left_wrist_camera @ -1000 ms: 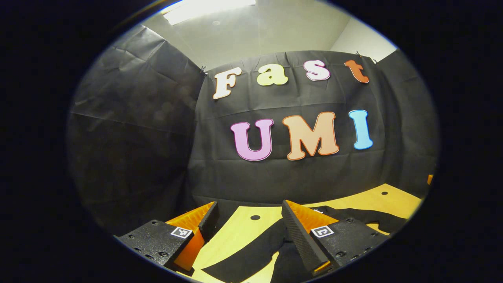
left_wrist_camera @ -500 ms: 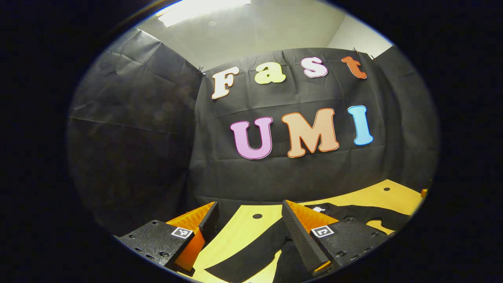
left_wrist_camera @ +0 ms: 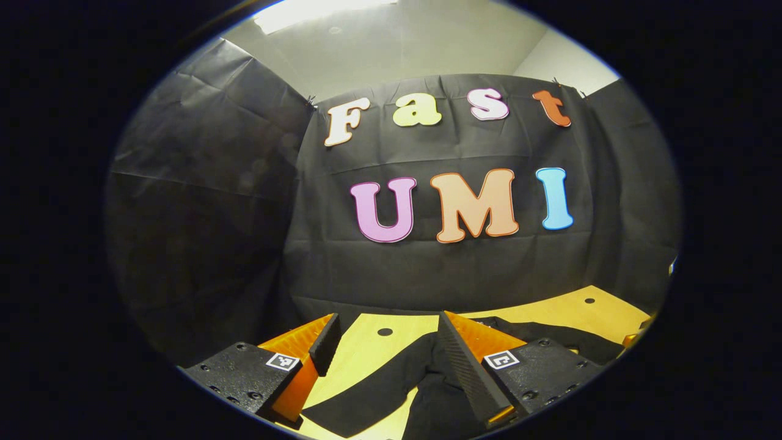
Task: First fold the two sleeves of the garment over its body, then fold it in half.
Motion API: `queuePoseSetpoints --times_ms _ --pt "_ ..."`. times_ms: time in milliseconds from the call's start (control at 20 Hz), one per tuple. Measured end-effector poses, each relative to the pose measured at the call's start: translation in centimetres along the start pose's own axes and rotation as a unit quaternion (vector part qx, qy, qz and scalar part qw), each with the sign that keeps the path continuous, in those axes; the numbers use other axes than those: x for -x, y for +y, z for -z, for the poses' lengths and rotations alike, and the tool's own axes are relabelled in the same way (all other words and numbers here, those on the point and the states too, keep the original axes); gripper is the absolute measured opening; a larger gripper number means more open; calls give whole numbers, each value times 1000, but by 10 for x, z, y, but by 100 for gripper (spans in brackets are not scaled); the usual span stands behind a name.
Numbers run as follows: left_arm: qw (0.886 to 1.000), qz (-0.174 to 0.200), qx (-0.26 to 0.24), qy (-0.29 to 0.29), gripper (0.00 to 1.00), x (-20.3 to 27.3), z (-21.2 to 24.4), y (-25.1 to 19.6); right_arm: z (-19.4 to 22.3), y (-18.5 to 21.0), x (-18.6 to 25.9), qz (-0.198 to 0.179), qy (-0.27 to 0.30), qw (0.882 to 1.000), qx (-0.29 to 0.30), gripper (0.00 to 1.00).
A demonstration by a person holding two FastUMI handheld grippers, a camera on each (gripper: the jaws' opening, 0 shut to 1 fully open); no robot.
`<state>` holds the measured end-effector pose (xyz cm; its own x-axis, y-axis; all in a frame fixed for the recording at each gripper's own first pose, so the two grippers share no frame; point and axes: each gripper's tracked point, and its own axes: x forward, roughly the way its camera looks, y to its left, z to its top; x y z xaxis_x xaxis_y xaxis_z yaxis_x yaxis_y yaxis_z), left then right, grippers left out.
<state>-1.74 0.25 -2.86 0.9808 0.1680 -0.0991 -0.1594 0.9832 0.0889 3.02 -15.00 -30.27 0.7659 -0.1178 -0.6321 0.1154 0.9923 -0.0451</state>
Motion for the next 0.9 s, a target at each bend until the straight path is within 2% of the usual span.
queuePoseSetpoints --times_ms 250,450,900 --pt "1000 -8 10 9 94 1 7 4 23 4 -15 -19 42 999 -17 51" --pt "1000 -12 16 13 94 2 10 7 40 4 -24 -20 65 997 -29 51" --pt "999 -14 17 24 94 5 20 9 64 1 -45 -26 115 993 -15 51"
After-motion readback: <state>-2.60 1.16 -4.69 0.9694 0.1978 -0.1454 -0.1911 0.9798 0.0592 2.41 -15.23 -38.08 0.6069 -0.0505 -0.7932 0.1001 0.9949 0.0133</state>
